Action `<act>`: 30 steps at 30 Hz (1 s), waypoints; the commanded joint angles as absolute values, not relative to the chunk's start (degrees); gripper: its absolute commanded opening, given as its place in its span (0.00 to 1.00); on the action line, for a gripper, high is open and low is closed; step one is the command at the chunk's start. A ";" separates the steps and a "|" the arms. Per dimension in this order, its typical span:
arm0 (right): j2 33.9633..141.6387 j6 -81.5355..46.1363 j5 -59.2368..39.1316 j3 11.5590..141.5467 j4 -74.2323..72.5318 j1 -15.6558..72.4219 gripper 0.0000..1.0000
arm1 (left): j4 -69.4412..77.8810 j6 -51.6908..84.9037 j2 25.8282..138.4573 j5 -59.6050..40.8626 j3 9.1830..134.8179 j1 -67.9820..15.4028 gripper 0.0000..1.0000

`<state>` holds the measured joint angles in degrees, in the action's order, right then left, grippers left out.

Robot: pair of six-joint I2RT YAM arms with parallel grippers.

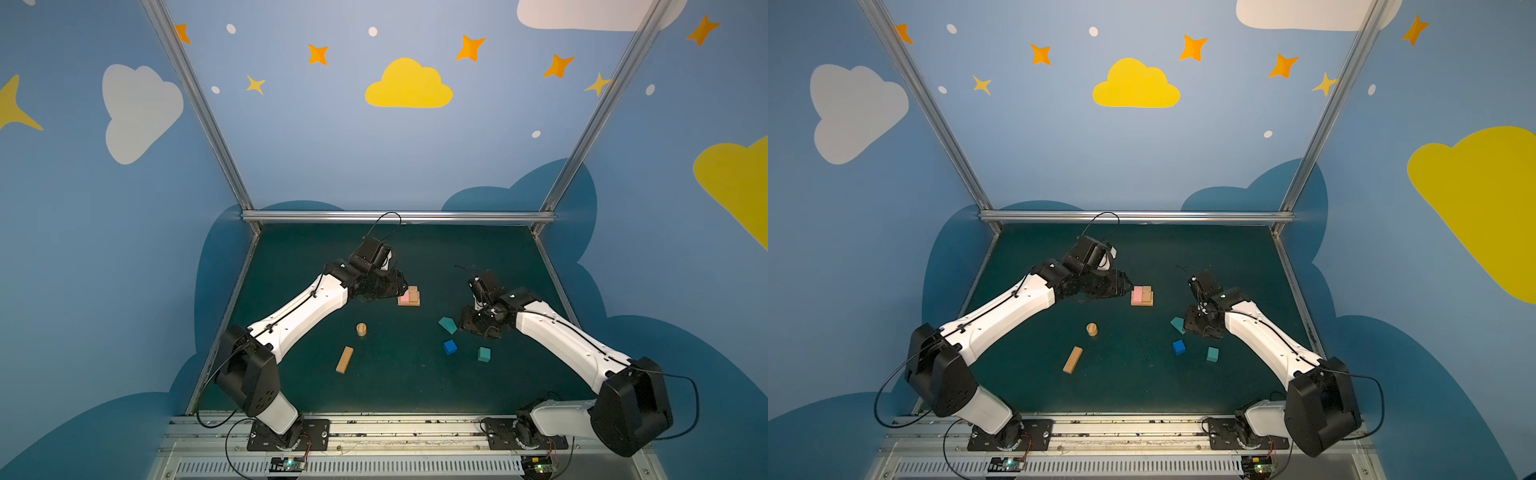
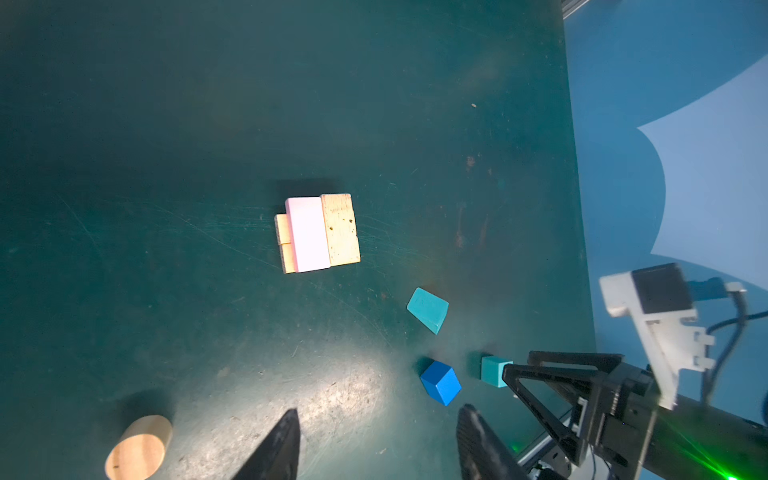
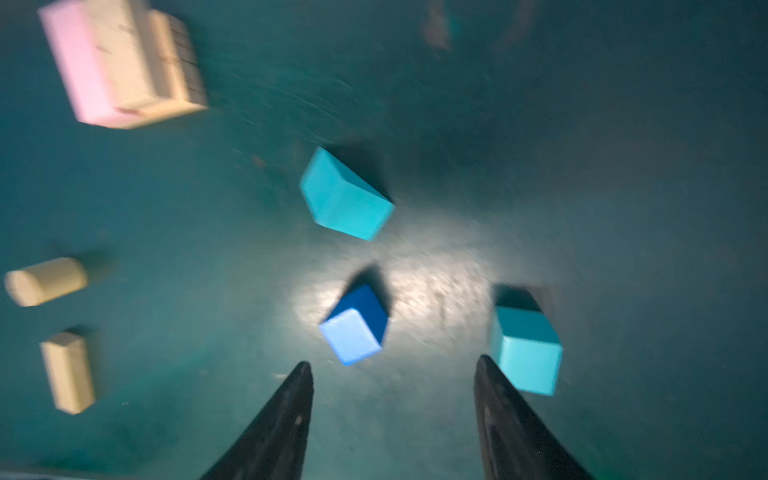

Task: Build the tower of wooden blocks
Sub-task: 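Open both grippers and lift them off the tower, then lower the right gripper over the teal cube while the left gripper hovers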

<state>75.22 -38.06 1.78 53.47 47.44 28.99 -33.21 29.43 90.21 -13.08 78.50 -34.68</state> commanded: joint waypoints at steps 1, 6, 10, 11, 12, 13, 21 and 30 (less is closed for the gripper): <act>72.01 -40.47 4.99 50.92 50.18 28.97 0.60 | -32.45 30.06 88.29 -9.12 77.53 -34.95 0.62; 70.29 -41.83 5.97 47.88 50.68 28.18 0.60 | -35.38 30.29 88.04 -4.21 78.03 -36.00 0.63; 71.35 -41.42 6.84 46.94 50.80 27.22 0.59 | -34.88 30.01 86.93 -3.08 77.20 -36.65 0.58; 71.66 -41.17 7.05 46.92 50.89 27.00 0.59 | -34.33 29.86 86.51 -3.15 76.75 -36.78 0.58; 72.05 -40.89 7.26 46.84 51.03 26.70 0.59 | -33.69 29.66 85.91 -3.25 76.17 -36.74 0.57; 72.33 -40.72 7.22 46.69 50.98 26.37 0.59 | -33.13 29.49 85.26 -3.14 75.63 -36.83 0.57; 73.10 -40.50 5.15 44.29 48.60 24.53 0.57 | -31.40 28.09 83.48 -3.08 73.74 -36.83 0.56; 76.70 -40.55 4.81 42.96 46.49 23.99 0.51 | -31.73 27.92 84.62 -3.18 74.20 -36.91 0.54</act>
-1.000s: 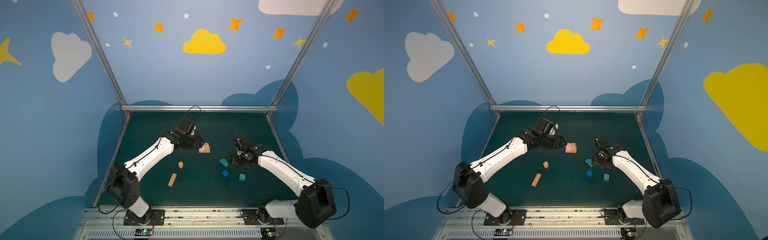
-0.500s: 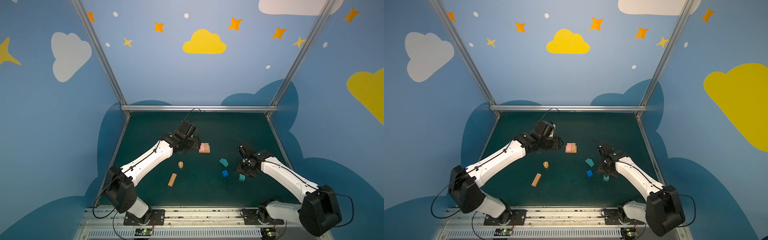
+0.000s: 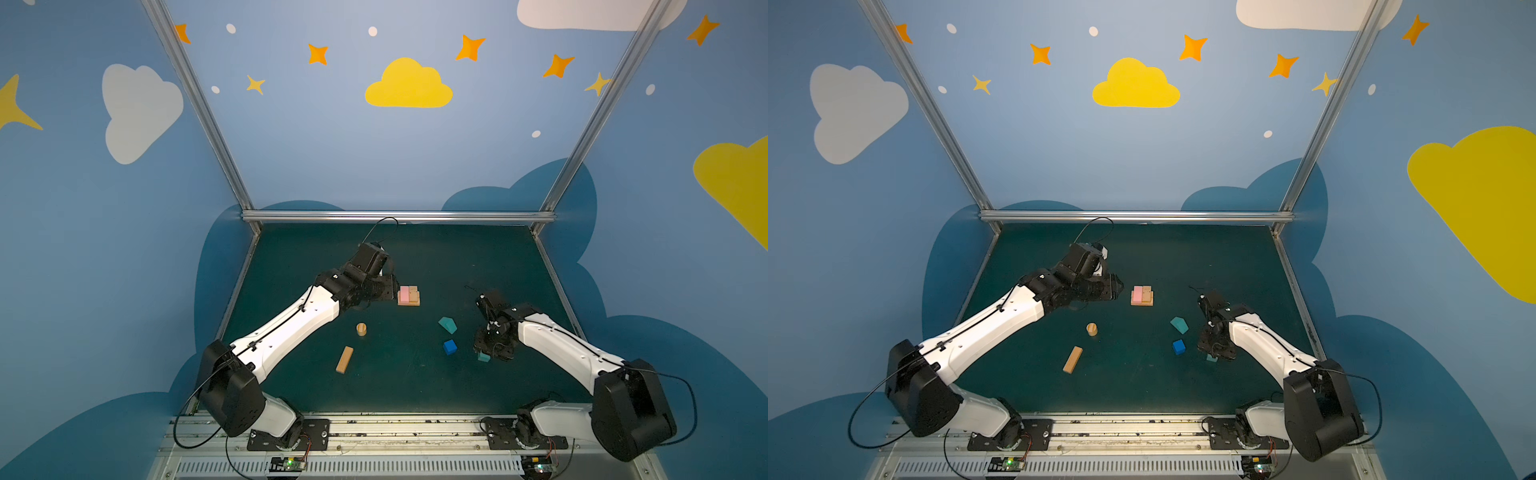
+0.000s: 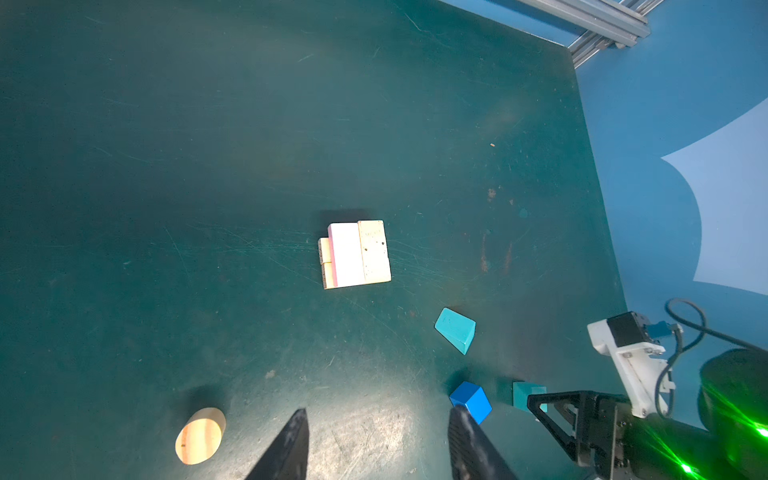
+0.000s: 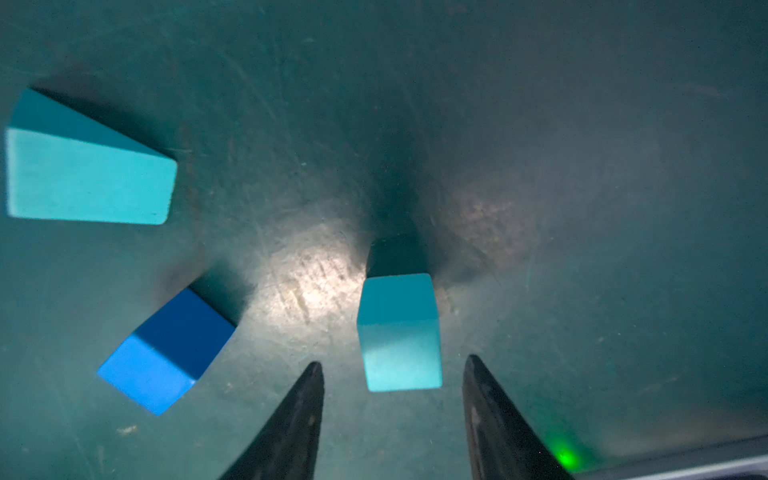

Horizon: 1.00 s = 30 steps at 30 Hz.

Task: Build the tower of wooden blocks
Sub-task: 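Lower the right gripper over the teal cube while the left gripper hovers, then close the right gripper on the teal cube and lift it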

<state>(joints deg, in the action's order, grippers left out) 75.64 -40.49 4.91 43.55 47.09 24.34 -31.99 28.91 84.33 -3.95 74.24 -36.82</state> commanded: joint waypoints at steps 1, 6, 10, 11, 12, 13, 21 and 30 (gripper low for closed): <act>77.02 -40.50 4.83 42.91 46.37 23.88 0.51 | -31.84 27.95 84.71 -3.16 74.17 -36.87 0.54; 78.25 -40.43 4.83 42.41 45.34 23.59 0.47 | -31.76 27.76 84.55 -3.16 74.00 -36.90 0.53; 79.51 -40.08 4.40 42.31 44.83 23.38 0.44 | -31.73 27.56 84.49 -2.99 73.92 -36.91 0.53; 79.75 -39.97 4.32 42.36 44.74 23.38 0.43 | -31.73 27.59 84.49 -2.99 73.92 -36.91 0.53; 79.95 -39.99 4.31 42.35 44.61 23.38 0.42 | -31.74 27.60 84.55 -2.99 73.92 -36.92 0.53; 80.04 -39.91 4.30 42.41 44.57 23.34 0.42 | -31.76 27.51 84.60 -2.94 73.92 -36.95 0.53; 79.77 -39.85 4.26 42.84 44.97 23.29 0.35 | -31.73 27.38 84.79 -2.89 73.98 -36.91 0.53; 78.26 -38.95 5.00 45.42 48.23 23.38 0.24 | -32.29 27.33 84.89 -2.29 73.92 -36.91 0.53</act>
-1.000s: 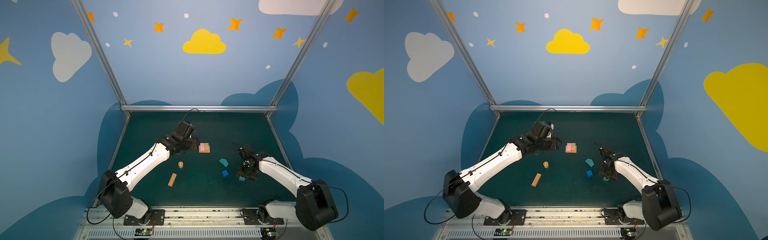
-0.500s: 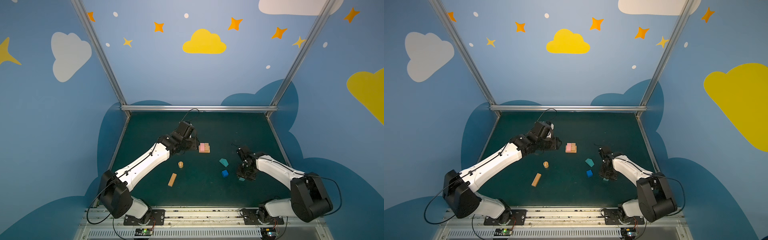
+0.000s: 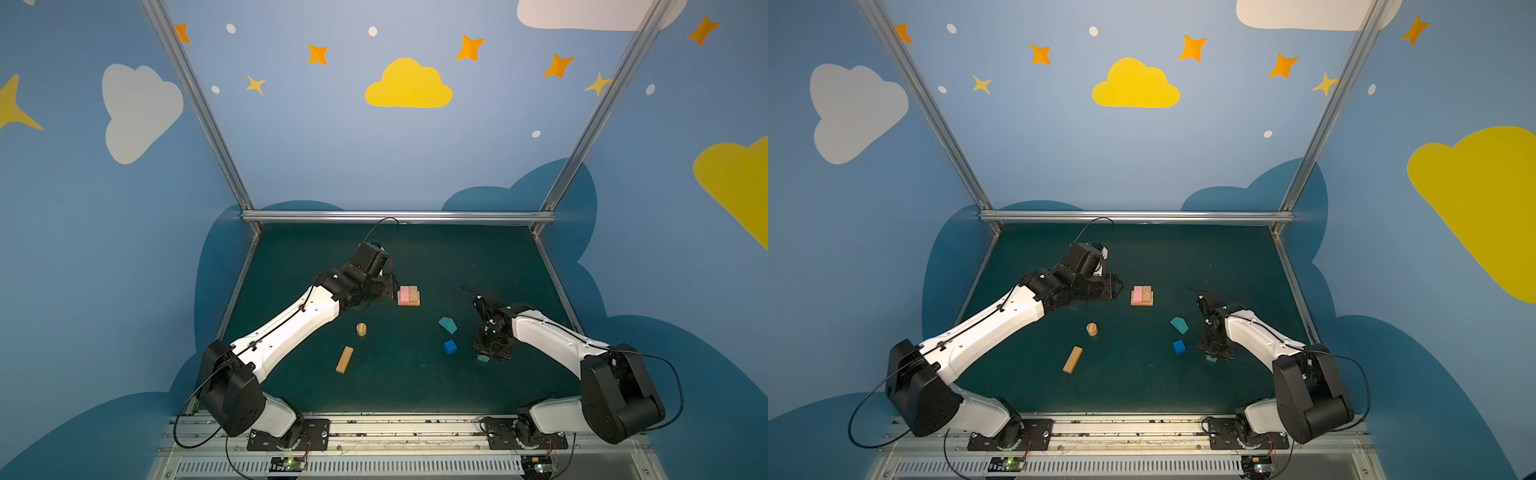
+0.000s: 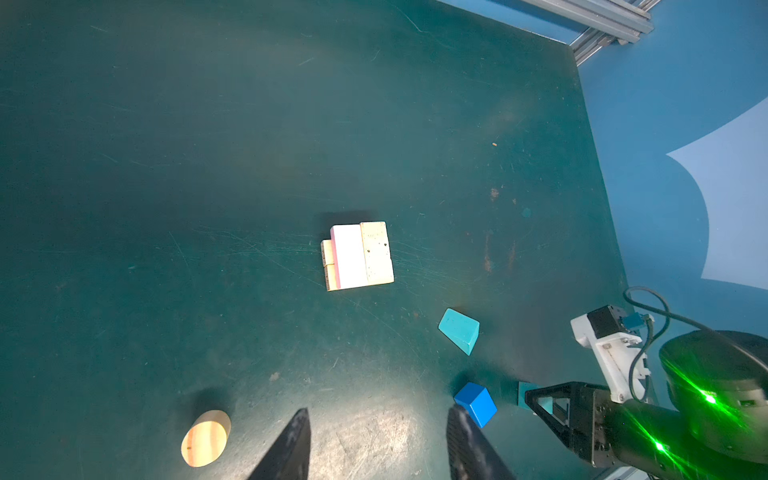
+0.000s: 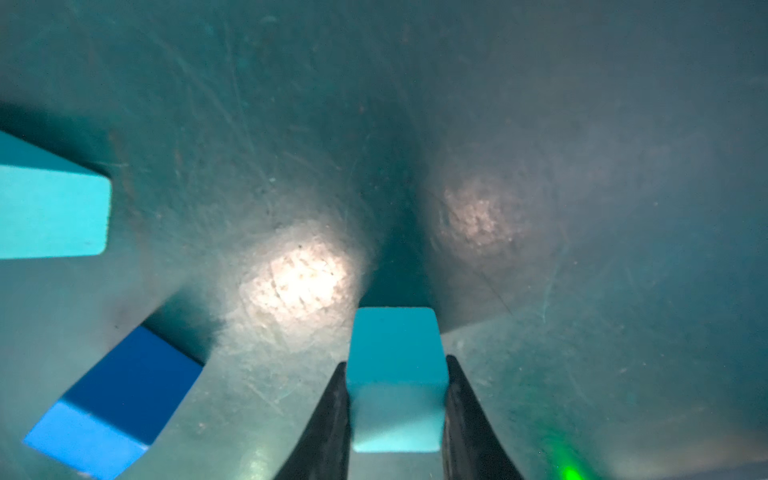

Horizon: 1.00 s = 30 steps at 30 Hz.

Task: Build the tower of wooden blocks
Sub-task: 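Close the right gripper on the teal cube and lift it, then carry the teal cube with the right gripper over the tower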

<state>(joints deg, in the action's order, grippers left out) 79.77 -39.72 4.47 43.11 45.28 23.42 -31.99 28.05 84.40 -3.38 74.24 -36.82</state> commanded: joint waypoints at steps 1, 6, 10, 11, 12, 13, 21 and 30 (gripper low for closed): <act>77.91 -38.38 5.10 46.18 48.89 23.41 0.24 | -32.34 27.25 84.77 -1.97 73.92 -36.91 0.53; 78.86 -33.31 5.41 54.65 54.49 23.47 0.23 | -31.87 26.43 84.47 -4.03 74.00 -36.83 0.53; 81.93 -30.19 3.87 62.61 57.60 23.79 0.23 | -32.18 26.28 84.49 -2.83 73.96 -36.50 0.53; 83.09 -29.53 3.48 64.70 58.11 23.96 0.22 | -32.34 26.32 84.48 -2.58 73.87 -36.35 0.53; 84.19 -29.06 3.14 66.59 58.47 24.22 0.22 | -32.65 26.51 84.53 -2.46 73.81 -36.09 0.53; 85.57 -28.71 2.82 68.71 58.83 24.53 0.22 | -32.86 26.63 84.44 -2.67 73.83 -35.77 0.53; 99.36 -25.16 1.22 85.91 60.81 29.88 0.20 | -33.78 27.12 81.68 -1.62 71.50 -32.47 0.53; 114.70 -24.17 -0.58 105.55 62.33 34.40 0.18 | -33.41 27.21 77.25 -1.83 66.75 -29.21 0.53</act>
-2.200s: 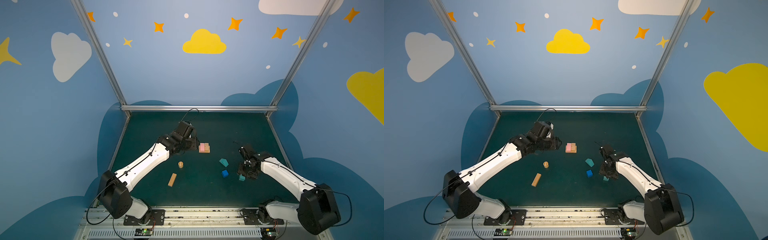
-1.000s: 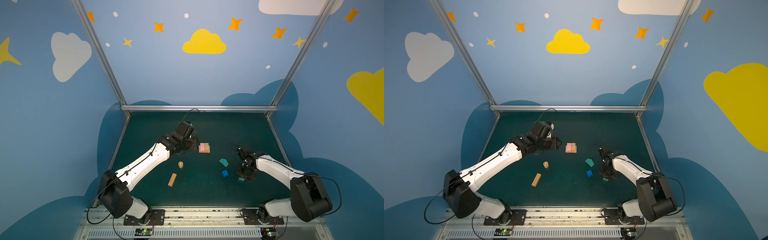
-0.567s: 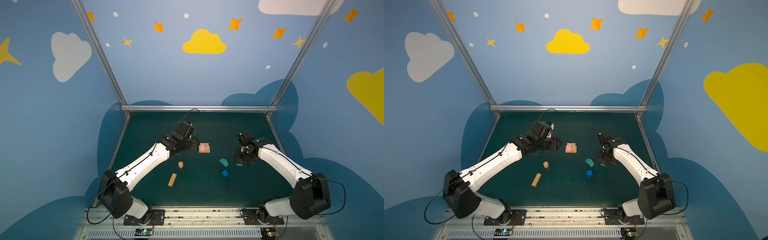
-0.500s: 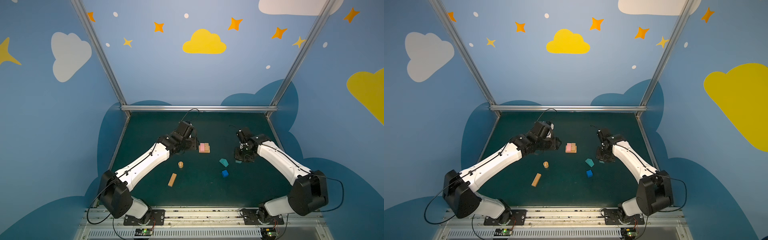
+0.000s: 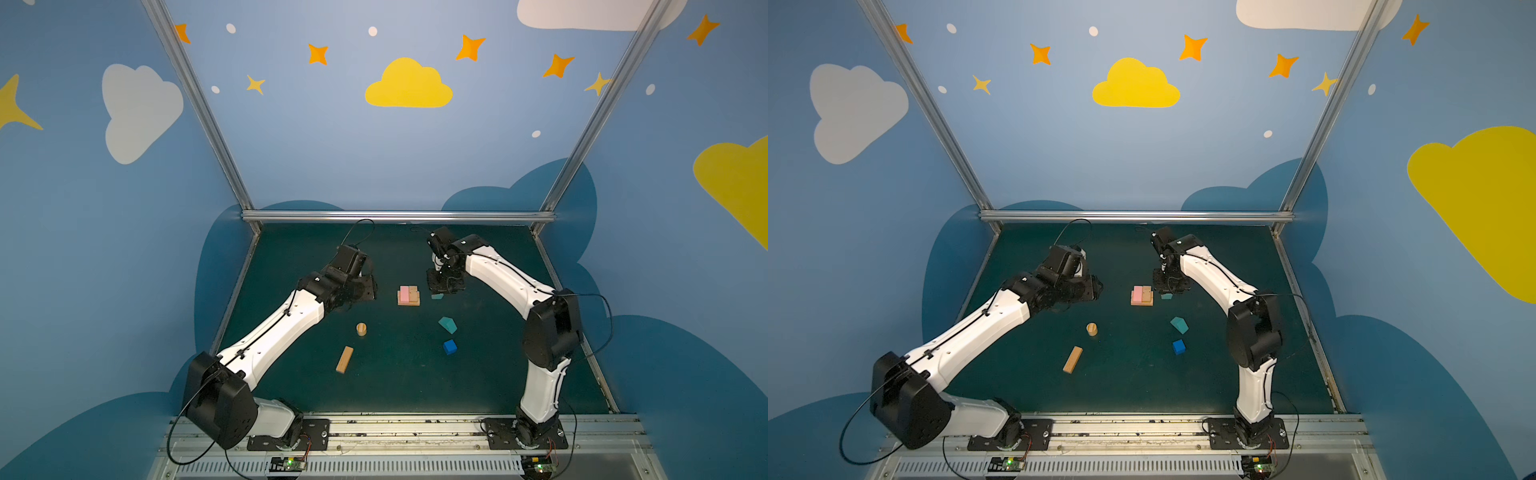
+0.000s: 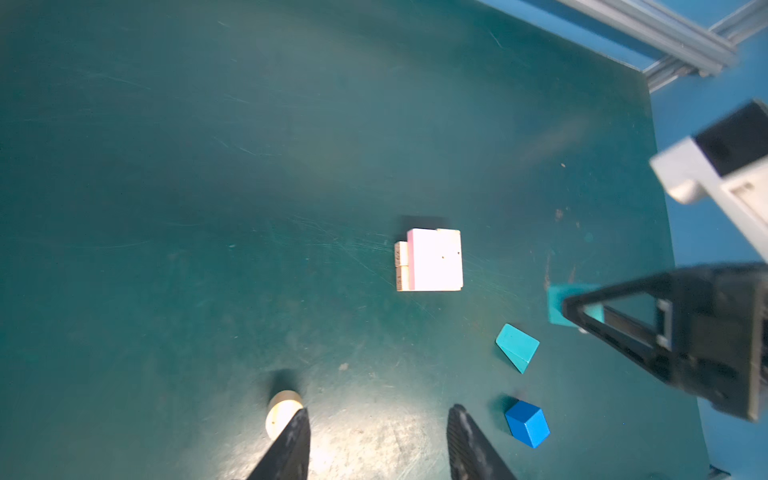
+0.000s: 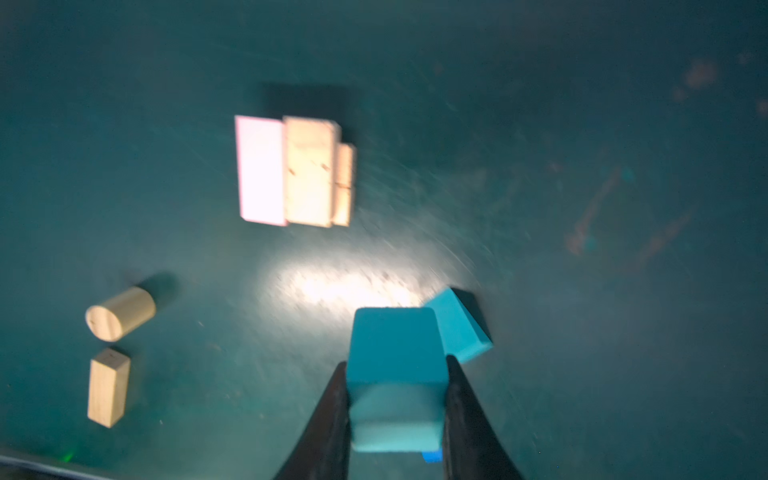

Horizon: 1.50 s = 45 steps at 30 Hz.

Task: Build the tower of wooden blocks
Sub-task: 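Carry the teal cube with the right gripper over the tower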

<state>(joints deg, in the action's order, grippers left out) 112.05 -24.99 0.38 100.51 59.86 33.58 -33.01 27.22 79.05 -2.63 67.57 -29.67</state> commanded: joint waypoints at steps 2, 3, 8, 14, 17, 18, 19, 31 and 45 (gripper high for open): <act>118.06 -24.13 -0.88 110.38 63.65 35.12 0.18 | -32.76 27.33 76.69 -2.08 65.59 -28.98 0.53; 120.02 -24.17 -1.10 113.13 64.43 35.55 0.18 | -32.39 27.42 76.47 -2.26 64.88 -28.90 0.53; 128.95 -23.82 -1.35 125.06 68.43 37.41 0.18 | -32.41 27.71 76.02 -2.42 63.14 -28.57 0.53; 135.88 -24.38 -2.16 133.37 70.95 38.72 0.18 | -32.87 27.55 74.23 -0.57 61.65 -27.99 0.53; 137.31 -25.00 -2.64 134.28 70.71 39.09 0.18 | -32.90 27.43 73.42 -0.44 61.04 -27.69 0.53; 137.67 -25.03 -2.64 134.37 70.66 39.19 0.18 | -32.95 27.44 73.22 -0.40 60.87 -27.56 0.53; 137.92 -25.18 -2.64 134.46 70.59 39.26 0.18 | -32.89 27.49 73.05 -0.35 60.69 -27.47 0.53; 140.46 -28.02 -0.57 135.34 71.15 39.37 0.17 | -32.88 27.44 73.33 -0.62 60.42 -26.74 0.53; 142.03 -31.51 0.85 136.60 71.14 39.69 0.17 | -33.81 27.59 73.02 -0.37 60.23 -26.28 0.53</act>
